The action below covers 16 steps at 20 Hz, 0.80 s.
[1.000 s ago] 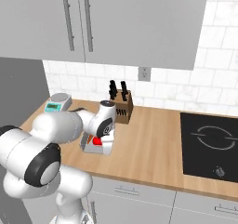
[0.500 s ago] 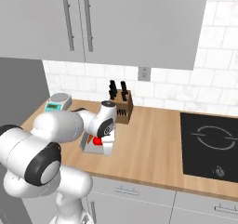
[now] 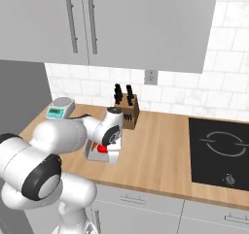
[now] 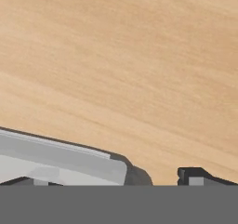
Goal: Take the meat container that has the steak and place it on the second highest rack of the freezer. Then take the vegetable container that has the tomato and carrot and place it on the highest rack of the freezer.
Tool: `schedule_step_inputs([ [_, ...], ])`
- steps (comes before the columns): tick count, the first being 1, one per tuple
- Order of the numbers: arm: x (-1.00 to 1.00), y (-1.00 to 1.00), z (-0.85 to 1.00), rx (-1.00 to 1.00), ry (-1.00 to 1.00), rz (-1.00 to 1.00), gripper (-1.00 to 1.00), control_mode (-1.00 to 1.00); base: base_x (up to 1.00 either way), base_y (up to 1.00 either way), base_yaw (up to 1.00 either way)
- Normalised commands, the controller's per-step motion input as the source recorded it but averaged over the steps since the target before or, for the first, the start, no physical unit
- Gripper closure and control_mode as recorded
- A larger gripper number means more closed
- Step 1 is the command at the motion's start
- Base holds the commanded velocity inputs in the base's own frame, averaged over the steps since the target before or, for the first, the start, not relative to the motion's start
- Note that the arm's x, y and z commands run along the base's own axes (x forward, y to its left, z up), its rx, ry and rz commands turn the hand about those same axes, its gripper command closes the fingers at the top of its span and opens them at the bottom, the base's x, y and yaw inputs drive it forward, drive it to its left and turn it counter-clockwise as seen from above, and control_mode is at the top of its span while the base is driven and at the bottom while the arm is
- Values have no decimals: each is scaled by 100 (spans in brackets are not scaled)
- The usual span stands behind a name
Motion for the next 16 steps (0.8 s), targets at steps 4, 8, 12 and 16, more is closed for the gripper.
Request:
schedule_step_inputs([
  [4,-41,0,-22,0,0,0,-100,-100,0,0,0],
  [8,-19,3,-23,0,0,0,-100,-100,0,0,0],
  [12,0,6,-25,0,0,0,-100,-100,0,0,0],
  [16,0,12,-27,0,0,0,-100,-100,0,0,0],
])
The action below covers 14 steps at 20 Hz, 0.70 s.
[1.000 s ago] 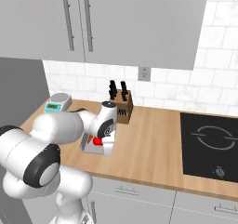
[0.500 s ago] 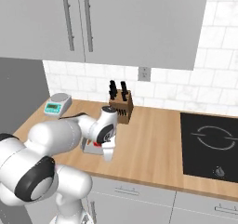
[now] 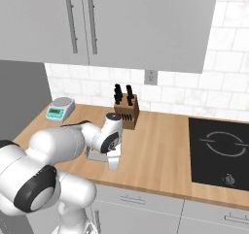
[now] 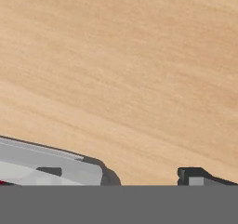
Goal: Take the meat container that has the steak and place it on the second highest rack of the freezer. Then take the vegetable container that has the tomato and carrot and place it on the highest rack of the freezer.
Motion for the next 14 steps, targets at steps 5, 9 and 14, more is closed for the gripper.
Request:
schedule_step_inputs([
  [5,0,8,-11,0,0,0,-100,-100,0,0,0],
  [9,0,0,0,0,0,0,100,-100,0,0,0],
  [14,0,0,0,0,0,0,100,-100,0,0,0],
])
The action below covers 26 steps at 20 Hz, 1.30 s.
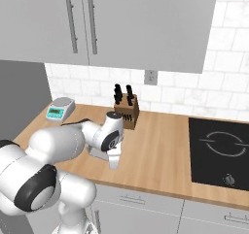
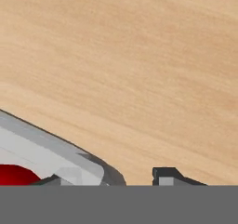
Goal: Take the meat container that has the steak and place it on the second highest rack of the freezer. Then take the vegetable container that has the tomato and carrot and place it on the highest rack of the freezer.
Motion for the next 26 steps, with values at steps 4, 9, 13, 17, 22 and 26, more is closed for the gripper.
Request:
schedule_step_inputs([
  [4,0,0,0,0,0,0,100,-100,0,0,0],
  [9,0,0,0,0,0,0,100,-100,0,0,0],
  [13,0,0,0,0,0,1,100,-100,0,0,0],
  [17,-10,6,55,-6,0,8,100,-100,0,0,0],
  [22,-23,9,91,-7,2,12,100,-100,0,0,0],
  [26,-69,7,70,-9,0,2,100,-100,0,0,0],
])
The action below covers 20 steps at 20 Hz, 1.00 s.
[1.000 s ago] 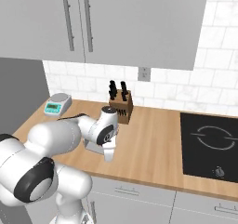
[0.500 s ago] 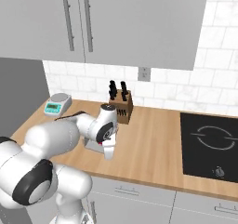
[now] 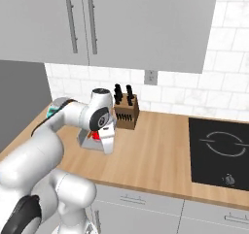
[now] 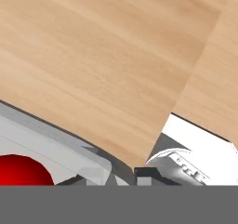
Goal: Take the meat container that has the steak and place it on the second highest rack of the freezer. Then take the vegetable container that has the tomato and carrot and place it on the highest rack of the freezer.
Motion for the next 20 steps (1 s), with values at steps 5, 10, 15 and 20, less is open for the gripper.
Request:
schedule_step_inputs([
  [5,-56,23,75,-2,-2,0,100,-100,0,0,0],
  [10,-35,8,73,0,-5,0,100,-100,0,0,0],
  [15,-6,0,67,0,0,0,100,-100,0,0,0],
  [20,-22,0,41,0,0,0,100,-100,0,0,0],
])
